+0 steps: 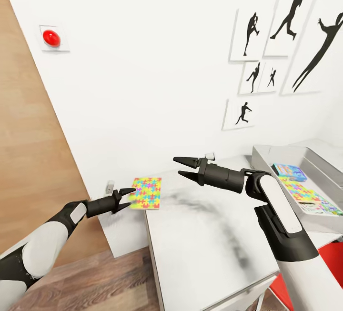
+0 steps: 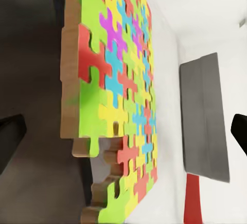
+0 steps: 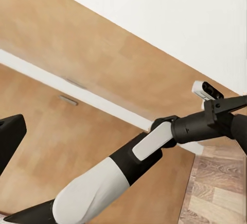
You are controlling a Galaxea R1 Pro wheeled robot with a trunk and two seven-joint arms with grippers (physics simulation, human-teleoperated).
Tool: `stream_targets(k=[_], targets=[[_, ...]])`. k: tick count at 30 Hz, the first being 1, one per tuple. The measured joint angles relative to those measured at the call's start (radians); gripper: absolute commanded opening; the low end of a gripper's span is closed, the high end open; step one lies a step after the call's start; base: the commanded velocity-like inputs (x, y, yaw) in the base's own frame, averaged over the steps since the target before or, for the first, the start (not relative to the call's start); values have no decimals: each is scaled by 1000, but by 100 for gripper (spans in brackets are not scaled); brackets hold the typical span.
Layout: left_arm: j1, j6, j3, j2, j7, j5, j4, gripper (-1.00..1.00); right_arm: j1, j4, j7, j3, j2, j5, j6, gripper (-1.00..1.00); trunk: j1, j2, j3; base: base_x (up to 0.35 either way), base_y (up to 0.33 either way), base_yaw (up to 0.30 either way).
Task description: Put all the toys in the child's room - the three board games (two on the bed and one on the table), the two jigsaw puzzles on the table, and the tennis ball on the table - inside the toy box on the table in the child's room.
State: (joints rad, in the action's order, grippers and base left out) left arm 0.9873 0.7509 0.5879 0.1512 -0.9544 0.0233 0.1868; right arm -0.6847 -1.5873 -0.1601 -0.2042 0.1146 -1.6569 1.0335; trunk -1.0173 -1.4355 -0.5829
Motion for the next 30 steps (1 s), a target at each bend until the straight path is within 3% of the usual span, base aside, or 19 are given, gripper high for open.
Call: stream_targets(k=[21,22,30], targets=[[0,0,1,-2,-2,0,2,100,0,0,0,0,0,0,0,100,0,0,3,18,-51,-21],[0,0,1,-2,-2,0,2,-100,0,0,0,0,0,0,0,100,0,0,3,0,0,0],[0,18,15,-2,-10,-22,2,-100,0,0,0,-1,0,0,1,100,0,0,3,0,0,0]])
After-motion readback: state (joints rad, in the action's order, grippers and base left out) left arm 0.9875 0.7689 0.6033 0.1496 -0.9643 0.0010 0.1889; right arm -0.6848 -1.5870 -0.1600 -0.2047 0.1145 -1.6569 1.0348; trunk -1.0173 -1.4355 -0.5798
